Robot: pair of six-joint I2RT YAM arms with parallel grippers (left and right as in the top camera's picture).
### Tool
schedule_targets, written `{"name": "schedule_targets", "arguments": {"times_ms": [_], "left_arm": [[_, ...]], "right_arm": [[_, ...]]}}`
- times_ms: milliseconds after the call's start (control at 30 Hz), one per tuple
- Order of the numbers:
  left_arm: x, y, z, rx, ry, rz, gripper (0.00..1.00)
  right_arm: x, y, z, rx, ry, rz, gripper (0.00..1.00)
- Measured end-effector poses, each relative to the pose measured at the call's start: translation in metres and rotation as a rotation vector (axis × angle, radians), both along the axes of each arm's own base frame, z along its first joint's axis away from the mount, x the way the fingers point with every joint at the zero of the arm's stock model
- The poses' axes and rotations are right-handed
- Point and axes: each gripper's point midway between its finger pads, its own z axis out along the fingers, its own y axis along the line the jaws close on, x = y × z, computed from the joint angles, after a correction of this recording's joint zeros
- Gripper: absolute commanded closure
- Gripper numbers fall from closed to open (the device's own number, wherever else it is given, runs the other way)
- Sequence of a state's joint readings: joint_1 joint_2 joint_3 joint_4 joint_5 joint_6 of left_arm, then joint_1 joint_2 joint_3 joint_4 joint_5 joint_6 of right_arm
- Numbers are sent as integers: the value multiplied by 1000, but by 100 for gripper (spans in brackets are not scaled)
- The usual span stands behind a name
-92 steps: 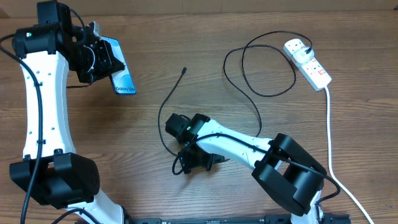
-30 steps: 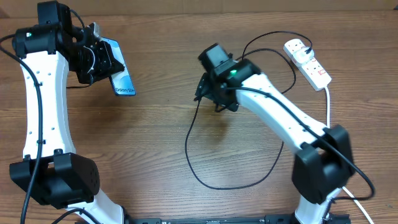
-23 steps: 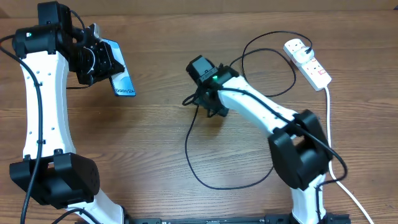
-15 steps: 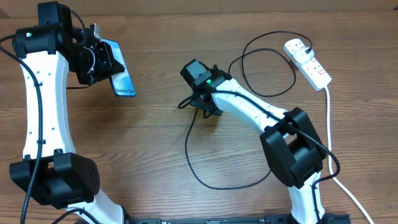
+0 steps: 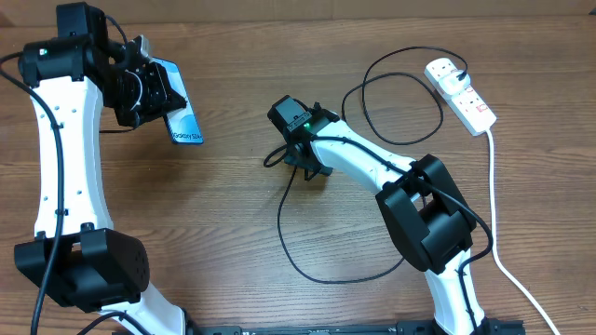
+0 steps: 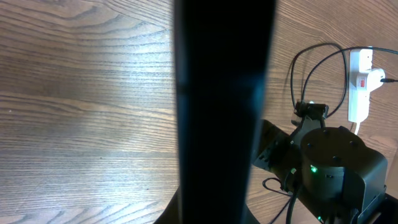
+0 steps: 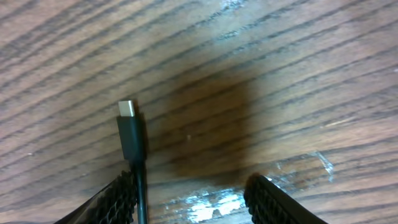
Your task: Plug charger to phone and switch on socket
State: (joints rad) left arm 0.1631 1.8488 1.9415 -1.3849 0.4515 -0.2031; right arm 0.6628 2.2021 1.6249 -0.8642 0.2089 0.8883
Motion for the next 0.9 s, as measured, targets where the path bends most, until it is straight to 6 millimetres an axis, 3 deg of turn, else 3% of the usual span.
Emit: {"name": "schedule_targets", "arguments": {"times_ms": [200,367,633,900], "left_arm": [[0,0,0,0,0,0,95],[0,0,0,0,0,0,96],[-1,0,0,-1,5,0,96],[-1,0,0,-1,6,0,96]], "right_arm": [[-15,-12,-1,-52,63,-3,43],[-26,-18,0,-73,113,-8,49],[-12,-4,-1,-9,60,-19,75],[-3,-10,-1,3,49,-43,84]]}}
